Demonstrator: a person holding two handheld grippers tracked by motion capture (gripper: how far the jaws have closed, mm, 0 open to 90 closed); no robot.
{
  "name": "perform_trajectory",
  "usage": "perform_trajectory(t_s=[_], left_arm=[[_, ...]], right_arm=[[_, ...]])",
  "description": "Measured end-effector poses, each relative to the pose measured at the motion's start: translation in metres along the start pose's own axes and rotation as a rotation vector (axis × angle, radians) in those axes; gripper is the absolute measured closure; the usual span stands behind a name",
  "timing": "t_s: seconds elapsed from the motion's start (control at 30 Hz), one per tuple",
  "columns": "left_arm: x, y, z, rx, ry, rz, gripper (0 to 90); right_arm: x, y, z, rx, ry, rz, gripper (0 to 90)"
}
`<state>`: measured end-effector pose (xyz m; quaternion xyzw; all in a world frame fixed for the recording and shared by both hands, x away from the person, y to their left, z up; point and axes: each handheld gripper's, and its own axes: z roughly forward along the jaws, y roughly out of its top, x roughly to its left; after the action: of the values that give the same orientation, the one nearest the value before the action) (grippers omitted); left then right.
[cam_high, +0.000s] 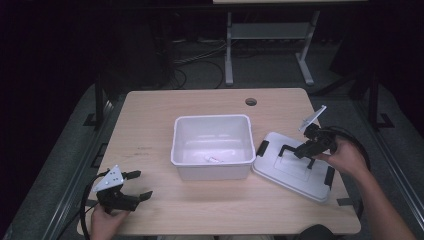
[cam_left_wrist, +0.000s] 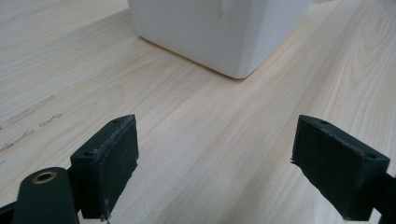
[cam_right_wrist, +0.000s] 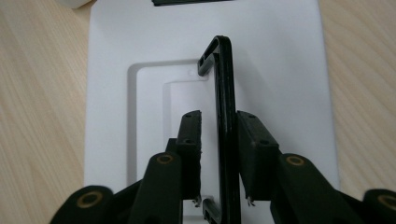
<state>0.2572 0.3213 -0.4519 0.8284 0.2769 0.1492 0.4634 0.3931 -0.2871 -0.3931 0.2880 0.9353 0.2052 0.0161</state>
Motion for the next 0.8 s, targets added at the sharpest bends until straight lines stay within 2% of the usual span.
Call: perform_trajectory(t_s=[0.37,0.8], left_arm=[[-0.0001,-0.0001,0.0001,0.003,0.001,0.001,13.8],[0.0005,-0.0004,-0.0001,0.004,0.002,-0.001,13.8]], right_arm=[[0.0023,0.0005,0.0051,0.005,0.018,-0.021,82.4],[0.0073,0.0018,0.0032,0.009,0.026,-0.049,84.3]])
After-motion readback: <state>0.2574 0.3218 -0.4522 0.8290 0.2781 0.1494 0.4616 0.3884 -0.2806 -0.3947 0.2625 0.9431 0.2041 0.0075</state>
